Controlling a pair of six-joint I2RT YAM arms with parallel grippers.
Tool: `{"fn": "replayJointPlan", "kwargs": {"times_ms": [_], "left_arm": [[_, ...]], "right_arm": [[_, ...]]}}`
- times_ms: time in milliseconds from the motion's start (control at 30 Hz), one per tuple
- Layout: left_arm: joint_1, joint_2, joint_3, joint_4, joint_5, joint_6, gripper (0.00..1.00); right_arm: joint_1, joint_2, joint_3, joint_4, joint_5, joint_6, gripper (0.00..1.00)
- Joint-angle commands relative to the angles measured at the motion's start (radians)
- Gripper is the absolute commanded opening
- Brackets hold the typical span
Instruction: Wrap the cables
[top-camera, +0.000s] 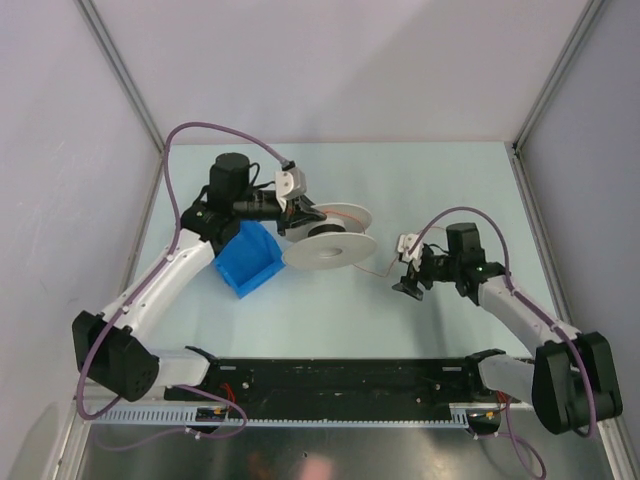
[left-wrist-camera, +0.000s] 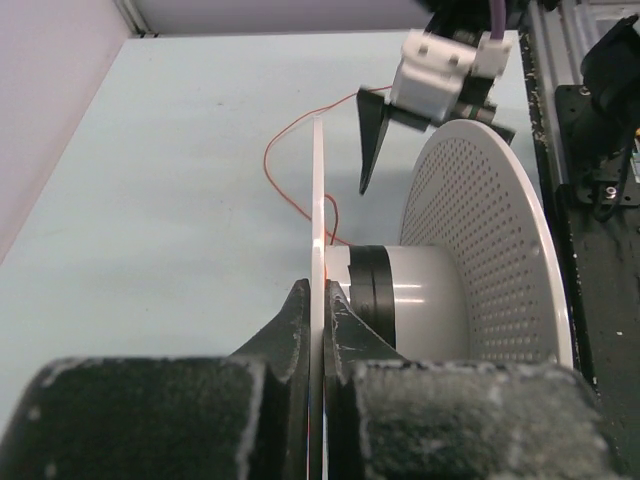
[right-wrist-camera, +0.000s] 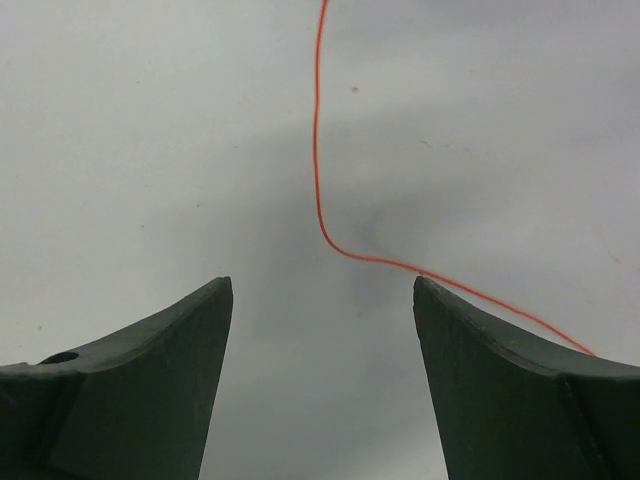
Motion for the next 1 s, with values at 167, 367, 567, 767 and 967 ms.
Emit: {"fn": "replayJointPlan", "kwargs": {"times_ms": [167, 367, 567, 767, 967], "left_arm": [[0.006, -0.087, 0.051, 0.052, 0.115, 0.026, 0.0], [0.007, -0.109, 0.063, 0.051, 0.132, 0.028, 0.0], [0.013, -0.147, 0.062, 0.052, 0.146, 0.025, 0.0], [0.016, -0.21, 0.006, 0.052, 0.131, 0.089, 0.0], [0.017, -0.218, -0.002, 0.053, 0.135, 0.105, 0.0]], "right_arm": [[0.132, 0.196, -0.005, 0.283, -0.044, -0.129, 0.75], [0.184, 0.274, -0.005, 0.331, -0.026, -0.256, 0.56], [0.178, 0.313, -0.001, 0.347, 0.022, -0.308, 0.06], [0.075, 0.293, 0.0, 0.285, 0.05, -0.364, 0.0], [0.0, 0.261, 0.0, 0.204, 0.052, -0.415, 0.0]]}}
